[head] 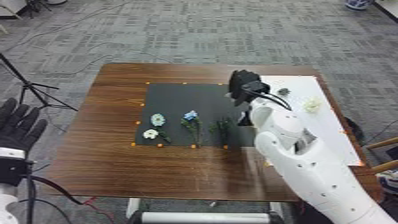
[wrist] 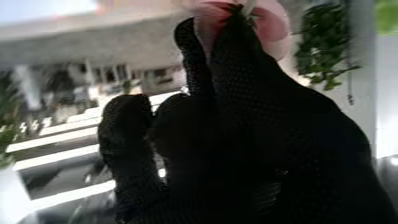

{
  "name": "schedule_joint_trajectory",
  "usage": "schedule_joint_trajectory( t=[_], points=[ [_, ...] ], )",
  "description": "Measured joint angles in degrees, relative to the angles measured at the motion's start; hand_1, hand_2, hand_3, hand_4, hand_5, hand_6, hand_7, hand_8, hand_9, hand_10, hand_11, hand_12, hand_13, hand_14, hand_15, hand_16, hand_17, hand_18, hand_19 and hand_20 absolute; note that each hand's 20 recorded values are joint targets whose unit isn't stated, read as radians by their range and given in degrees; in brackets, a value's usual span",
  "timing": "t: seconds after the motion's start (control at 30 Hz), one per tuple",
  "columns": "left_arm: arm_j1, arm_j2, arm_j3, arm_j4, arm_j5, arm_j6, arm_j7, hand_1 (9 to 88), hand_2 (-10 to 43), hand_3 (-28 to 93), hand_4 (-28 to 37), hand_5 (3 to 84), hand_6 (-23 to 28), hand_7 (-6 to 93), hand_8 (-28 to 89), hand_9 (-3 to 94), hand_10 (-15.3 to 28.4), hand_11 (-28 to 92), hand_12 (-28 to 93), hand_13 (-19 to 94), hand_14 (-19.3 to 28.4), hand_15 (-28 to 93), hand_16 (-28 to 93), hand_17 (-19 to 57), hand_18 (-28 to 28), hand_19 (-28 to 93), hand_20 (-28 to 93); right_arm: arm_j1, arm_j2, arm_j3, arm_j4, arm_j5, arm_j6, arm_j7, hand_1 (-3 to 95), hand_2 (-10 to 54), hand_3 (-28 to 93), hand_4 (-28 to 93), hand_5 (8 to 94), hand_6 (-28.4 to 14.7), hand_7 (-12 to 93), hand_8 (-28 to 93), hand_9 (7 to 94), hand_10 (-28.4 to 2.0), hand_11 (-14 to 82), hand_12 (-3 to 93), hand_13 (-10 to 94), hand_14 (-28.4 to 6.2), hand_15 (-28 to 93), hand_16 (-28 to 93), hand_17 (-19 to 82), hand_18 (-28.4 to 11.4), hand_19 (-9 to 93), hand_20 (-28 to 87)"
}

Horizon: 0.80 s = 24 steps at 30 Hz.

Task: Arrange flowers

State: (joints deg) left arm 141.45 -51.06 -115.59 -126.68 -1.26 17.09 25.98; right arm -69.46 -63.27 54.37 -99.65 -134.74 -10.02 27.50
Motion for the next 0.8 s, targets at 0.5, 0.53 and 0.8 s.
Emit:
schedule_joint_trajectory(
  t=[0.5, 0.53, 0.8],
  points=[
    [-1.5, 0.21, 0.18, 0.58, 0.61, 0.08, -1.96, 21.4, 19.7, 67, -28.3, 35.4, 7.2, 9.5, -7, 31.4, 13.0, 13, 12, 22, 12.7, 24, -3, -3.7, 10.2, 22, 11, -2.1, -5.5, -3.5, 2.9, -0.9, -1.5, -0.4, 62.7, -9.5, 69, -28, 69.7, -1.0, 23, 2, 82.5, -8.0, 16.7, 45.0, 75, -6.8, 76, 34, 39, -23.8, 88, 41],
    [-1.5, 0.21, 0.18, 0.59, 0.66, 0.08, -2.00, 21.4, 19.7, 67, -28.3, 35.4, 7.2, 9.5, -7, 31.4, 13.1, 13, 12, 22, 12.7, 24, -3, -3.7, 10.2, 22, 11, -2.1, -5.7, -3.7, 3.1, -0.9, -1.5, -0.4, 62.4, -9.5, 69, -28, 69.3, -1.2, 23, 2, 82.2, -8.1, 16.1, 44.4, 75, -6.8, 75, 34, 39, -23.9, 88, 41],
    [-1.9, 0.31, 0.53, 0.81, 0.84, 0.07, -2.02, 21.4, 19.5, 67, -28.3, 35.4, 7.3, 8.5, -7, 30.6, 12.8, 12, 12, 21, 12.4, 23, -3, -3.7, 10.2, 21, 11, -2.2, -6.8, -4.5, 3.6, -1.4, -1.3, -0.4, 59.8, -9.5, 72, -28, 64.4, -2.1, 19, -11, 75.4, -10.0, 10.7, 32.8, 73, -6.9, 72, 37, 37, -23.9, 86, 40]
  ],
)
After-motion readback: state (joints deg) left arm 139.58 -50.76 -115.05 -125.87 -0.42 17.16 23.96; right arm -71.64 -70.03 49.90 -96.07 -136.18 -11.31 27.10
